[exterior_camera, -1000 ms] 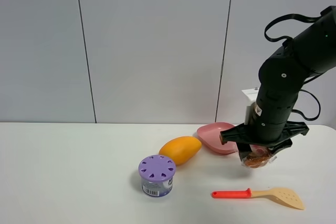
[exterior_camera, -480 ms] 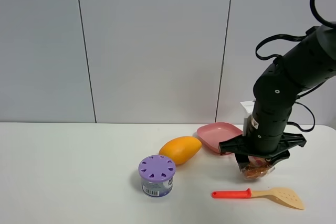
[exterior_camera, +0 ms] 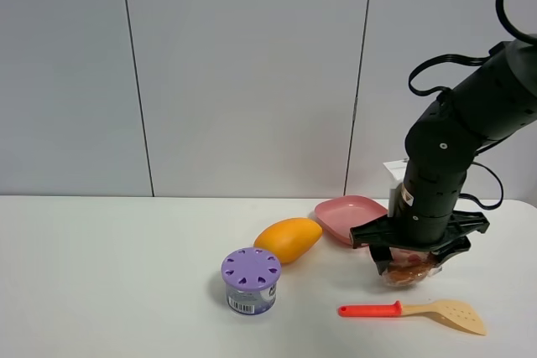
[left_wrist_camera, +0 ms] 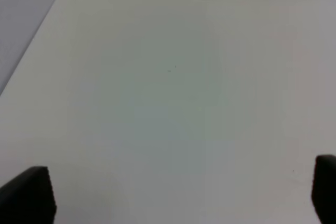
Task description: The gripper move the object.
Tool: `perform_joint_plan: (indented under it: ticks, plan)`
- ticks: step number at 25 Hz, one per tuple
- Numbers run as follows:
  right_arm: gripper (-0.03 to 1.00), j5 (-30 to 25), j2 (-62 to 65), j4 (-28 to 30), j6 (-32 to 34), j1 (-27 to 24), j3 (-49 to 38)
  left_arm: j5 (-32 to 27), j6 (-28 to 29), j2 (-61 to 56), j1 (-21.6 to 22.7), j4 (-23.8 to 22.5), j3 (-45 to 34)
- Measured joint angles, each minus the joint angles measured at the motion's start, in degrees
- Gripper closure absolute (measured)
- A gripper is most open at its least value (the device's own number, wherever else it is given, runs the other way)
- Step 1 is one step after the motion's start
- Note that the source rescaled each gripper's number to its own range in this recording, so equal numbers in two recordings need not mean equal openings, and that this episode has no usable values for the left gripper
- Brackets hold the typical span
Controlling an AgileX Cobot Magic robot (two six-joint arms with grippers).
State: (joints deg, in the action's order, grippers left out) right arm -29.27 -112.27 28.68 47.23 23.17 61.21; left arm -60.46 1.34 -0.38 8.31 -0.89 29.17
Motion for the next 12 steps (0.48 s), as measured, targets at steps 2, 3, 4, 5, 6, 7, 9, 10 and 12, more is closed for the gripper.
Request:
perform_joint_plan:
  ticks: [2,3,4,5,6,7,9,10,12]
  plan:
    - [0.50,-0.04,0.00,0.00,-0.36,0.00,0.00,0.00,0.00,0.00,0.00,0.00,0.00]
    - [0.48,-0.12,0.00,0.00,-0.84,0.00,0.00,0.00,0.00,0.00,0.00,0.00,0.00]
    - [0.47,-0.31,0.00,0.00,-1.18,0.00,0.00,0.00,0.00,0.00,0.00,0.00,0.00]
    - [0.47,-0.70,0.09,-0.06,-1.41,0.00,0.00,0.00,0.00,0.00,0.00,0.00,0.00]
    - [0.47,-1.27,0.28,-0.24,-1.67,0.00,0.00,0.00,0.00,0.00,0.00,0.00,0.00]
    - [0.46,-1.93,0.84,-0.51,-2.05,0.00,0.00,0.00,0.00,0.00,0.00,0.00,0.00]
    - [0.46,-3.49,2.45,-1.70,-3.87,0.00,0.00,0.00,0.00,0.00,0.00,0.00,0.00]
    - [0.46,-4.51,3.76,-2.20,-5.60,0.00,0.00,0.00,0.00,0.00,0.00,0.00,0.00]
    - [0.46,-6.76,6.79,-4.19,-9.75,0.00,0.00,0.00,0.00,0.00,0.00,0.00,0.00]
